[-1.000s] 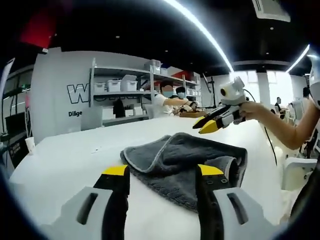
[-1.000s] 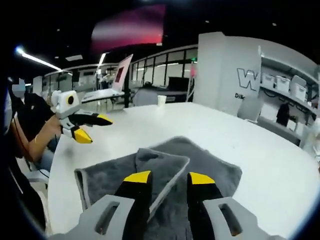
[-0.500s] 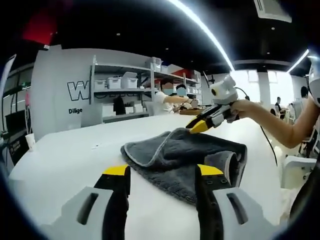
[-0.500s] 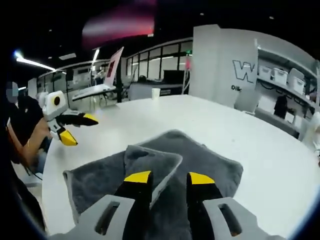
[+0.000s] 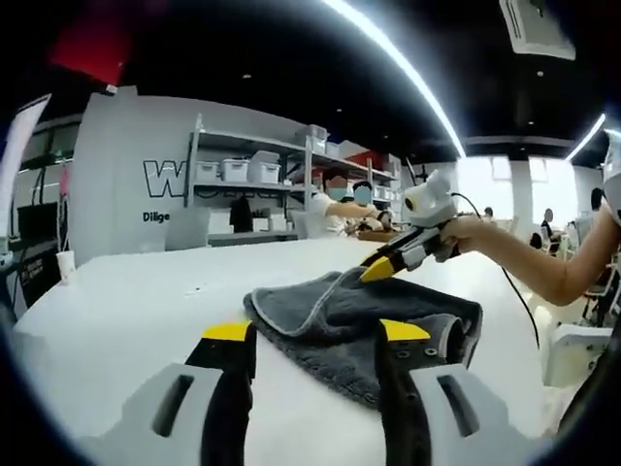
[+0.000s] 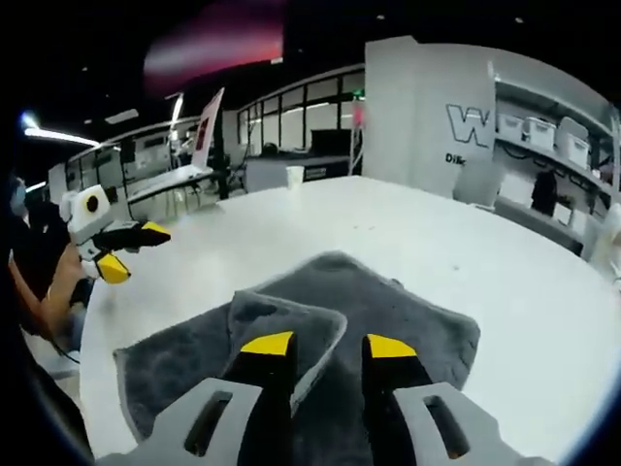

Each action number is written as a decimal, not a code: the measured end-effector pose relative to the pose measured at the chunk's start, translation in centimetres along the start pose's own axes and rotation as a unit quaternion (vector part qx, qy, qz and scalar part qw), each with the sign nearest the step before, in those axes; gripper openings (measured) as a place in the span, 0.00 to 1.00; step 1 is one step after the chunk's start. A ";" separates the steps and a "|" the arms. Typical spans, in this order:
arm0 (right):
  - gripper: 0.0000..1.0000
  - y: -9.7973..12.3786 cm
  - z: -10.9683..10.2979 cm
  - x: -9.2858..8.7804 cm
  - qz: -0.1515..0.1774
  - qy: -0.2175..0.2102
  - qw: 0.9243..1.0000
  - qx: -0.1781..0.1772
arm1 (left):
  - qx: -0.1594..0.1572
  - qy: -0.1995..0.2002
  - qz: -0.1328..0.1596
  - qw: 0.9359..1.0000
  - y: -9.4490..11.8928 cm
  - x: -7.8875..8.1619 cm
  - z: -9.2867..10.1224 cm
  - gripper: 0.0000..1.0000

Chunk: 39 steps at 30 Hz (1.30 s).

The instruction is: Open the folded towel by lifting each exposed corner and separating the folded layers until the towel lies flat within the target outline without major curled edges

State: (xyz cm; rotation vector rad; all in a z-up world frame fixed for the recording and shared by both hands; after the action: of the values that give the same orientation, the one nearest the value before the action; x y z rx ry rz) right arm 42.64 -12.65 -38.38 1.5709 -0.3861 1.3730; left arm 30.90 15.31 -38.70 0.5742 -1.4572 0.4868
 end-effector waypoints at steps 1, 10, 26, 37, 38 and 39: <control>0.23 -0.2 0.0 -0.1 -0.005 0.002 1.000 0.000 | -0.004 0.001 -0.001 1.000 0.0 0.0 0.1 0.49; 0.09 -0.8 0.1 -0.5 -0.004 0.006 1.000 0.004 | -0.011 0.016 -0.004 1.000 0.0 -0.5 0.3 0.45; 0.00 1.4 -0.6 0.8 0.059 0.060 0.996 -0.010 | -0.052 0.096 0.028 0.994 -0.3 -1.1 0.3 0.42; 0.00 4.6 -1.6 3.8 0.127 0.075 0.989 -0.019 | -0.070 0.123 0.013 0.990 -1.5 -0.7 -1.1 0.42; 0.00 4.8 -1.8 4.0 0.134 0.074 0.988 -0.018 | -0.071 0.127 0.015 0.989 -1.6 -0.7 -1.3 0.42; 0.00 5.0 -1.9 4.2 0.137 0.077 0.987 -0.019 | -0.071 0.133 0.016 0.988 -1.7 -0.7 -1.4 0.42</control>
State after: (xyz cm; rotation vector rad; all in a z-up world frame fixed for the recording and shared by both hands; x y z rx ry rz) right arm 39.03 -12.01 -32.58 1.4071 -0.5463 1.6754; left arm 32.98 14.91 -39.51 0.3574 -1.2370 0.4622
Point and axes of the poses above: the point that each gripper's makers call its tool centre point, and the gripper's own axes: y roughly backward along the fingers, z roughly to its right, x roughly out of its top, the point moved 8 cm from there along y, roughly backward along the fingers, and after that the axes turned 13 degrees about -x, right-handed, at the moved point
